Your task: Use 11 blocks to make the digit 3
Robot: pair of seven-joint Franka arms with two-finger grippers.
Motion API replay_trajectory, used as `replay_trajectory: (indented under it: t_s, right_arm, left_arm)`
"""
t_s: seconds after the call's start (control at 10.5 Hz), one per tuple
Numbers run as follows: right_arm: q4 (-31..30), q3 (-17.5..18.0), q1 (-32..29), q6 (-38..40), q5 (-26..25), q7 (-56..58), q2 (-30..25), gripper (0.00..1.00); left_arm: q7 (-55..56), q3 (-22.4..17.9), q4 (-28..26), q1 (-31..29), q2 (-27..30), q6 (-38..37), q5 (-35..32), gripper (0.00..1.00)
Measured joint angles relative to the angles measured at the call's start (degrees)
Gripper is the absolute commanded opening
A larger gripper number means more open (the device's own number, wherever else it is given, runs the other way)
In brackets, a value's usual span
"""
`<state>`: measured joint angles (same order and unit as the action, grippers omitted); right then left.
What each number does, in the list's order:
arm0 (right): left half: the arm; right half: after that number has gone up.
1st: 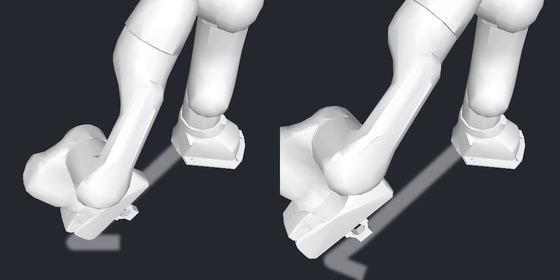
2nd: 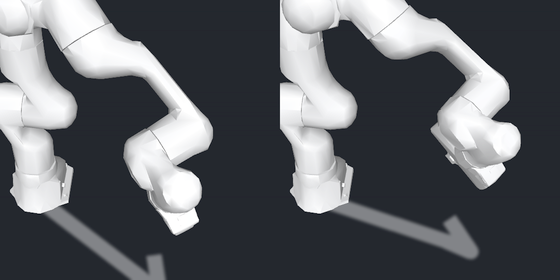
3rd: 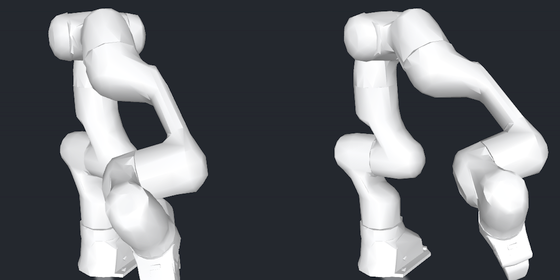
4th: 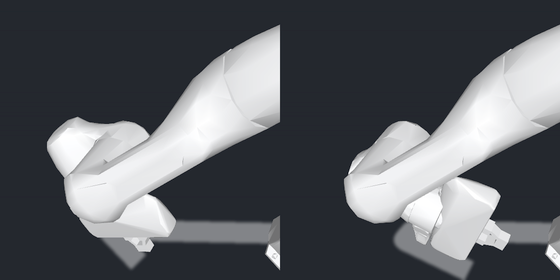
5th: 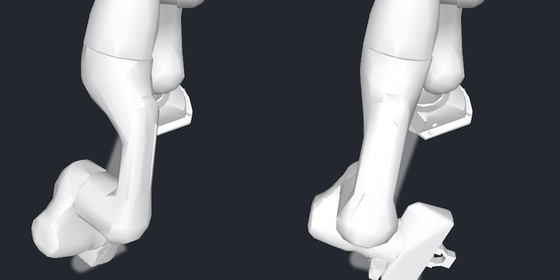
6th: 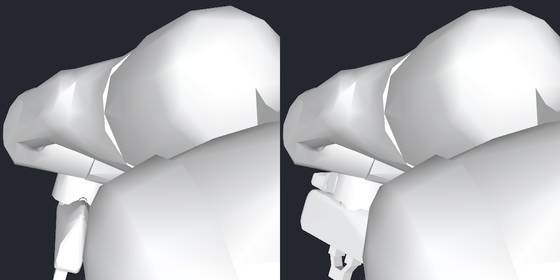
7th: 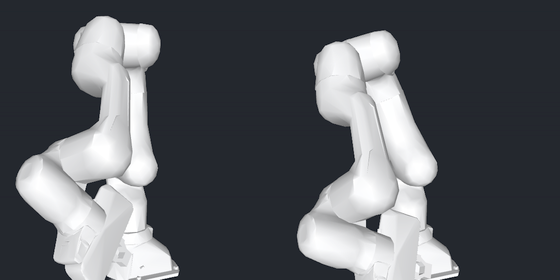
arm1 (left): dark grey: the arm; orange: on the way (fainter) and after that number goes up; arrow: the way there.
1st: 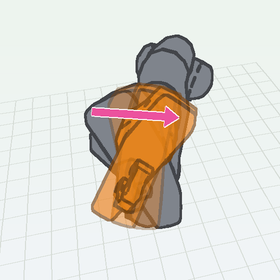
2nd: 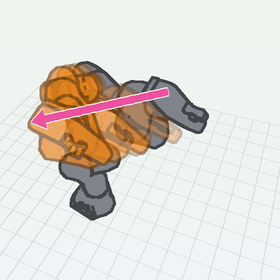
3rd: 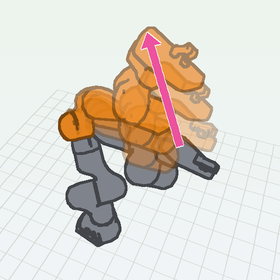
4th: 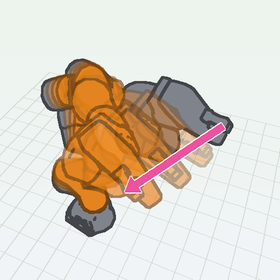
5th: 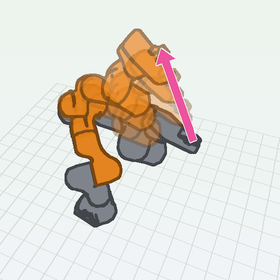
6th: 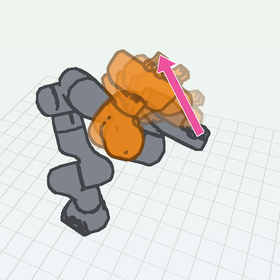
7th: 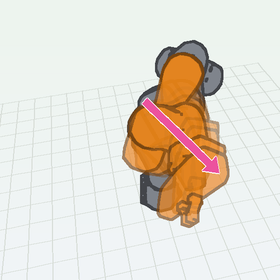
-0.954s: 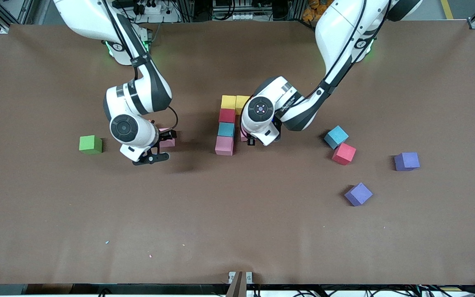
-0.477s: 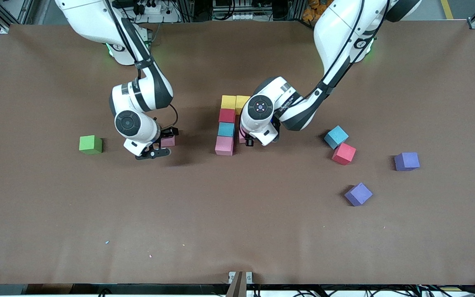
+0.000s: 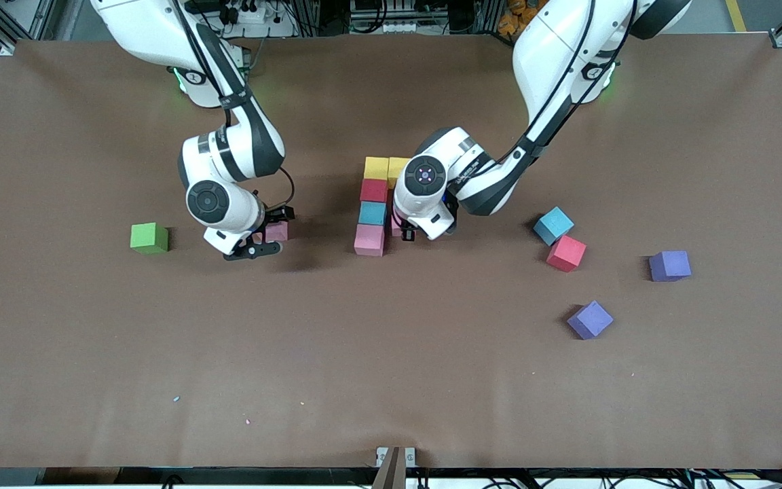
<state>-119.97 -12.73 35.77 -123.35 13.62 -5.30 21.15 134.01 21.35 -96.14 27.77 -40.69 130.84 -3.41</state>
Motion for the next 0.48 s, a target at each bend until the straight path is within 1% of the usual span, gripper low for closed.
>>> replay_trajectory:
  t_s: [0.19,0.48]
  right_arm:
    - [-0.06,0.0,0.0,-0.38,0.67,0.27,0.05,1.0]
    - [-2.31,0.01,-0.01,-4.42,0.78,1.31,0.58,1.0]
  left_arm:
    - [0.03,-0.01,0.02,0.06,-0.01,0.03,0.0,0.0]
    - [0.03,-0.02,0.04,0.81,-0.02,0.19,-0.01,0.0]
